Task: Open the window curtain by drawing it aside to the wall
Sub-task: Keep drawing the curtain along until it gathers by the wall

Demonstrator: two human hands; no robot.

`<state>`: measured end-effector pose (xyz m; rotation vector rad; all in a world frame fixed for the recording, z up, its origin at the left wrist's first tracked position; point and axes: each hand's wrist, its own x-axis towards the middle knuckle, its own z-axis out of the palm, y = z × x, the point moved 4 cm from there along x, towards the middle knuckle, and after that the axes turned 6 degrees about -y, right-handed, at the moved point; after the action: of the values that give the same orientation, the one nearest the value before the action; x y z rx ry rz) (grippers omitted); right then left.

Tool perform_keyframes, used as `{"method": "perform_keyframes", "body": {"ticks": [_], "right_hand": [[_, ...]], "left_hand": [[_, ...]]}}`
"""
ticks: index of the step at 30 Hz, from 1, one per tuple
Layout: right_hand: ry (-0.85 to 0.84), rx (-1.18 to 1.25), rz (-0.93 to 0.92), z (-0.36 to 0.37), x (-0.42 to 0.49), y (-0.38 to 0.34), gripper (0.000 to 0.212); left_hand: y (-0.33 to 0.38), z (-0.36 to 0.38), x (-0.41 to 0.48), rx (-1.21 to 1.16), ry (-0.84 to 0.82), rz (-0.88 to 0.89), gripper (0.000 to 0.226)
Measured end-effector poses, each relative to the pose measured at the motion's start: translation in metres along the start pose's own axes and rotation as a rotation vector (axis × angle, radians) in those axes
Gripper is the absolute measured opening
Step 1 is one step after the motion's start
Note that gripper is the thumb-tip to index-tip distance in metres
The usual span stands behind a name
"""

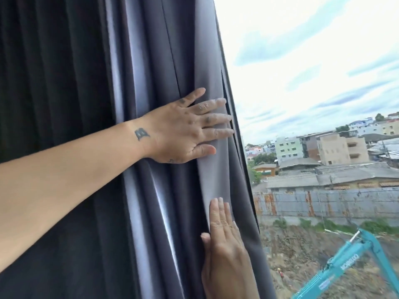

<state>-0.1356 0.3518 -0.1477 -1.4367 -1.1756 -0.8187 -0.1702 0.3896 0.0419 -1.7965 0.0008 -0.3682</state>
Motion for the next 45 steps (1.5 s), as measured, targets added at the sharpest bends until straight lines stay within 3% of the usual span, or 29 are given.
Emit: {"method": "perform_keyframes", "body": {"ticks": [8, 16, 21, 25, 33, 41, 45], "right_hand": [[0.065, 0.123, 0.028, 0.042, -0.009, -0.029, 0.056], [-0.039, 0.175, 0.066, 0.108, -0.004, -0.063, 0.060], [0.012, 0.261, 0.077, 0.148, 0.004, -0.078, 0.057], [0.071, 0.342, 0.091, 0.176, 0.010, -0.086, 0.043], [0.146, 0.298, 0.082, 0.238, 0.019, -0.106, 0.041], [0.037, 0.324, 0.065, 0.303, 0.012, -0.131, 0.061], [-0.035, 0.369, 0.097, 0.330, 0.011, -0.146, 0.044]], "left_hand": [[-0.013, 0.031, -0.049, -0.019, -0.005, -0.032, 0.053], [-0.041, 0.075, -0.095, -0.009, -0.007, -0.069, 0.052], [-0.060, 0.101, -0.112, 0.020, 0.019, -0.074, 0.054], [-0.073, 0.121, -0.122, 0.071, 0.044, -0.068, 0.055], [-0.096, 0.173, -0.155, 0.062, 0.035, -0.024, 0.055], [-0.105, 0.235, -0.216, 0.018, -0.066, -0.105, 0.057], [-0.111, 0.261, -0.246, -0.011, -0.164, -0.191, 0.057]]}}
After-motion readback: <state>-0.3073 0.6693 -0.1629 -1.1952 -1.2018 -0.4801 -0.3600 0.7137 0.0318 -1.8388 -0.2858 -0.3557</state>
